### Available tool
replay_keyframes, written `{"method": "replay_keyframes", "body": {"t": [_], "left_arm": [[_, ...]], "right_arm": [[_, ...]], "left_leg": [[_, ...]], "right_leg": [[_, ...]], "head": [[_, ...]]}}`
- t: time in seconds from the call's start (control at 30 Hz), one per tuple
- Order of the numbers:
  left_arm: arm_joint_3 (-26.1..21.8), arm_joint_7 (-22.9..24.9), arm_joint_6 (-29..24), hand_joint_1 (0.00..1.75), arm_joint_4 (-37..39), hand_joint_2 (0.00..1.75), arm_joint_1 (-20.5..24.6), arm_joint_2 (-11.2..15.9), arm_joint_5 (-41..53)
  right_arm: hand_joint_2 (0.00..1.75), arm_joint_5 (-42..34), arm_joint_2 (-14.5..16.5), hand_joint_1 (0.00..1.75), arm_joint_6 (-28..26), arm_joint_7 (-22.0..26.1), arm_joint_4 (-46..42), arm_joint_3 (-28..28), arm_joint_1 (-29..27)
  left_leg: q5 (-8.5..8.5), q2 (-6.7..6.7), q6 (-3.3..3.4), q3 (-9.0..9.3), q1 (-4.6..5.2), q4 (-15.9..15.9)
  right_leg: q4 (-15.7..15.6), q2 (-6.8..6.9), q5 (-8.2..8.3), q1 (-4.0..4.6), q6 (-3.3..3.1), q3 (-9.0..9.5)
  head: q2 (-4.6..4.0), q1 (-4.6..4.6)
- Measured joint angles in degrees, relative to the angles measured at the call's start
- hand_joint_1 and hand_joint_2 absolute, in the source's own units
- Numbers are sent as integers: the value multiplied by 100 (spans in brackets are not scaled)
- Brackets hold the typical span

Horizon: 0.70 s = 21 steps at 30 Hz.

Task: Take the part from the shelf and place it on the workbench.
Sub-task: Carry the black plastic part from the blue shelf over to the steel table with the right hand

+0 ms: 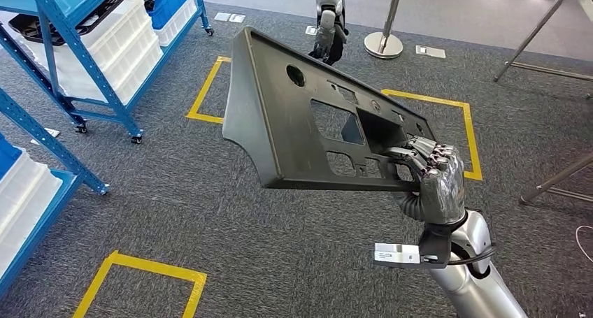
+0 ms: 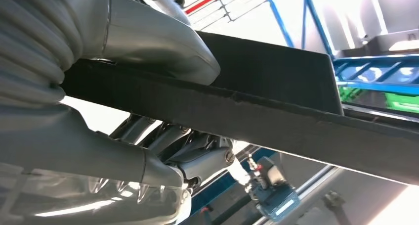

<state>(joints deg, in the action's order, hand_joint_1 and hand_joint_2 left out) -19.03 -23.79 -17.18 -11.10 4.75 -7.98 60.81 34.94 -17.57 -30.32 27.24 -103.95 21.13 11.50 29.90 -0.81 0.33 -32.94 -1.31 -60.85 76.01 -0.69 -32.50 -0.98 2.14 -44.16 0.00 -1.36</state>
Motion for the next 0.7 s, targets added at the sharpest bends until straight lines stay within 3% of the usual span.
{"method": "replay_keyframes", "body": {"t": [0.07,0.13,0.2,0.3,0.37,0.43,0.47,0.5,0.53,0.63,0.7], "left_arm": [[-1,-20,-25,0,-3,175,24,-2,-59],[-1,-50,-32,0,-10,175,40,-5,-122],[1,-85,-38,0,-17,175,47,-7,-95],[8,-101,-59,0,-18,175,46,-15,-22],[10,-89,-74,0,-18,175,40,-20,-28],[10,-85,-91,0,-19,175,24,-19,-20],[10,-79,-100,0,-19,175,22,-17,-9],[10,-72,-114,0,-20,175,24,-14,-1],[10,-57,-125,0,-20,175,29,-10,7],[10,-14,-147,0,-18,175,6,16,33],[11,-9,-150,0,-16,175,-22,31,48]], "right_arm": [[175,-25,2,175,12,-3,0,5,35],[175,-69,4,175,6,0,1,1,75],[175,-120,8,175,-10,19,5,-1,89],[175,-177,16,175,-42,74,15,-2,84],[175,-196,28,175,-74,111,16,-2,84],[175,-216,42,175,-111,138,17,-2,64],[175,-230,49,175,-129,151,19,-2,46],[175,-246,56,175,-146,167,20,-2,27],[175,-264,64,175,-161,183,21,-3,8],[175,-299,90,175,-198,219,23,-11,-31],[175,-312,103,175,-222,231,28,-20,-52]], "left_leg": [[30,-85,-21,36,-4,0],[67,-143,-70,66,19,2],[84,-200,-118,88,61,26],[151,-233,-191,134,52,16],[397,-90,-214,-23,39,-388],[740,38,-212,-406,49,-1182],[827,60,-213,-570,54,-1496],[809,68,-212,-650,55,-1626],[669,71,-211,-611,51,-1500],[94,250,-212,-156,-2,-394],[15,365,-197,-36,-3,-79]], "right_leg": [[-622,76,380,-9,-2,297],[-1333,257,621,27,-2,652],[-1553,332,609,70,-16,750],[-1597,218,612,48,-127,771],[-1620,156,612,23,-215,809],[-1620,84,601,32,-256,822],[-1620,39,599,35,-260,825],[-1619,-11,597,34,-261,831],[-1616,-64,595,29,-258,840],[-1571,-225,570,16,-203,851],[-1549,-306,576,15,-136,822]], "head": [[0,-27],[0,-52],[0,-53],[0,-24],[0,27],[0,106],[0,136],[0,161],[0,180],[0,245],[0,248]]}}
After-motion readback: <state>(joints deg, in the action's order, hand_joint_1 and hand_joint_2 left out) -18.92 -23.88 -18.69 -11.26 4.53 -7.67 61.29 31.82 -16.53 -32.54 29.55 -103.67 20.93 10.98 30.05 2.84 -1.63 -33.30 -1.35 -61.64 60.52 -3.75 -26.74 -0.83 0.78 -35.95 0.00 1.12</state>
